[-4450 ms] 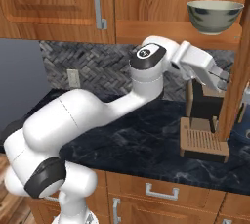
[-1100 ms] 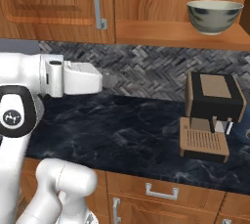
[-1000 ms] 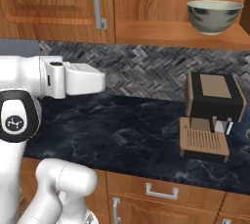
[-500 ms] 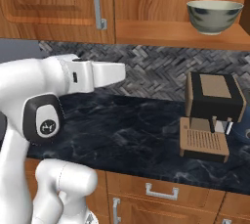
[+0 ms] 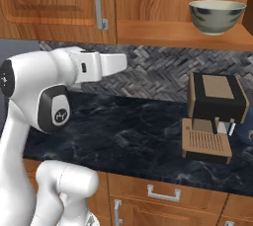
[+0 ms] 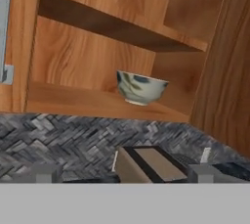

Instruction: Move the bowls from the cabinet to the plates on the dining table.

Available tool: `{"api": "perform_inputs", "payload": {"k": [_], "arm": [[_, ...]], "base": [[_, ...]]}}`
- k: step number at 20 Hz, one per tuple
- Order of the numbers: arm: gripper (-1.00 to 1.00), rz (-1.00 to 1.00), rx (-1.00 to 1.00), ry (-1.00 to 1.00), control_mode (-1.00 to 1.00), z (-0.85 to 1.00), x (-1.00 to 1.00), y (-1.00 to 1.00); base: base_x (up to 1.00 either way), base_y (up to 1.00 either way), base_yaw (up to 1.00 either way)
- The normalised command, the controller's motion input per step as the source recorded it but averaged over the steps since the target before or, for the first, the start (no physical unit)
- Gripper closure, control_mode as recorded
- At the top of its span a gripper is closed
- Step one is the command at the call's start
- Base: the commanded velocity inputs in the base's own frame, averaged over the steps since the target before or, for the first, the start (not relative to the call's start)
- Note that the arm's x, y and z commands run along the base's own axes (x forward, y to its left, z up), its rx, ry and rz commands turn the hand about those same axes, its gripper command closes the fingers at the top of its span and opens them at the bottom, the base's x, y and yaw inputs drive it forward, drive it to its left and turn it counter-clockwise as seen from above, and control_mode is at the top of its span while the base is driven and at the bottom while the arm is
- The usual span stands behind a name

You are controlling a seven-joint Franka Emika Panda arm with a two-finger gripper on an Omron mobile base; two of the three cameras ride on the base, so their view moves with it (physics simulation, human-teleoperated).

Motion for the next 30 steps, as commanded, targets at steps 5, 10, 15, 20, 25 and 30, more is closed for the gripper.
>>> {"api": "perform_inputs", "payload": {"k": [5,10,15,20,25,30], "arm": [[-1.0,0.14,0.0,-0.02,-1.0,0.08,0.1,0.38],[-1.0,0.16,0.01,-0.01,-1.0,0.08,0.29,0.23],[-1.0,0.18,0.01,0.0,-1.0,0.1,0.46,0.18],[-1.0,0.16,0.0,0.0,-1.0,0.12,0.32,0.28],[-1.0,0.15,0.0,-0.01,-1.0,0.06,0.15,0.32],[-1.0,0.1,0.0,-0.03,-1.0,0.08,0.04,0.23]], "base": [[0.0,0.0,0.0],[0.0,0.0,0.0],[0.0,0.0,0.0],[0.0,0.0,0.0],[0.0,0.0,0.0],[0.0,0.0,0.0]]}}
